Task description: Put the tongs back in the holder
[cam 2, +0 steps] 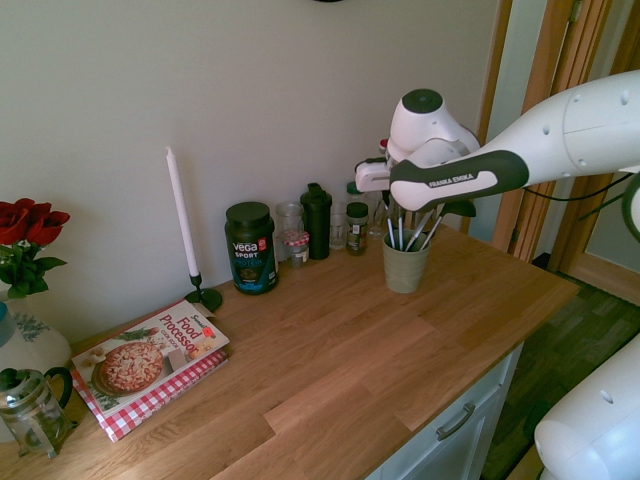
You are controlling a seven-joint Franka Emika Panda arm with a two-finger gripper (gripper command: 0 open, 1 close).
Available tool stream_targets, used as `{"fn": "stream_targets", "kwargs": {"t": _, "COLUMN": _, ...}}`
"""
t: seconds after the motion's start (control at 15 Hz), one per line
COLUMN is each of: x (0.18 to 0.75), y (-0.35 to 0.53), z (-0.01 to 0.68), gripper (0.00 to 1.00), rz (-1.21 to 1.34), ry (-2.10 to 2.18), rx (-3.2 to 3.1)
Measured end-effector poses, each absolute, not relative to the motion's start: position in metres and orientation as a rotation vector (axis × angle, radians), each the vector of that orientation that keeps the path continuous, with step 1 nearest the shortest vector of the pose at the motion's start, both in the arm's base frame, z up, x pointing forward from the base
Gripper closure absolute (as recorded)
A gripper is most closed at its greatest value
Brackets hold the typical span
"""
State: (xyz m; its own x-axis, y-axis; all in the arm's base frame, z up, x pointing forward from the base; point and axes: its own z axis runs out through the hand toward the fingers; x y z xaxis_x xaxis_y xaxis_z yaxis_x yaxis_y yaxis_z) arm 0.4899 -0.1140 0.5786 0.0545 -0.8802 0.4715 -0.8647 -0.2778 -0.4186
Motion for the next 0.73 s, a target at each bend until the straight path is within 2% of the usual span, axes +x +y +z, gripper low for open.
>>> {"fn": "stream_targets", "kwargs": {"t": 0.13, "x": 0.472, "y": -0.070, "z": 0.606, "gripper": 0.00, "rz": -1.010, "ry": 1.782, "rx": -2.374}}
{"fn": "stream_targets", "kwargs": {"t": 0.27, "x": 0.469, "y": -0.013, "z": 0.597, "gripper": 0.00, "rz": -0.875, "ry": 1.691, "rx": -2.502}}
{"fn": "stream_targets", "kwargs": {"t": 0.53, "x": 0.482, "y": 0.037, "z": 0.484, "gripper": 0.00, "rz": -0.523, "ry": 1.544, "rx": -2.732}}
{"fn": "stream_targets", "kwargs": {"t": 0.73, "x": 0.456, "y": 0.045, "z": 0.454, "gripper": 0.00, "rz": -0.254, "ry": 1.343, "rx": -2.859}}
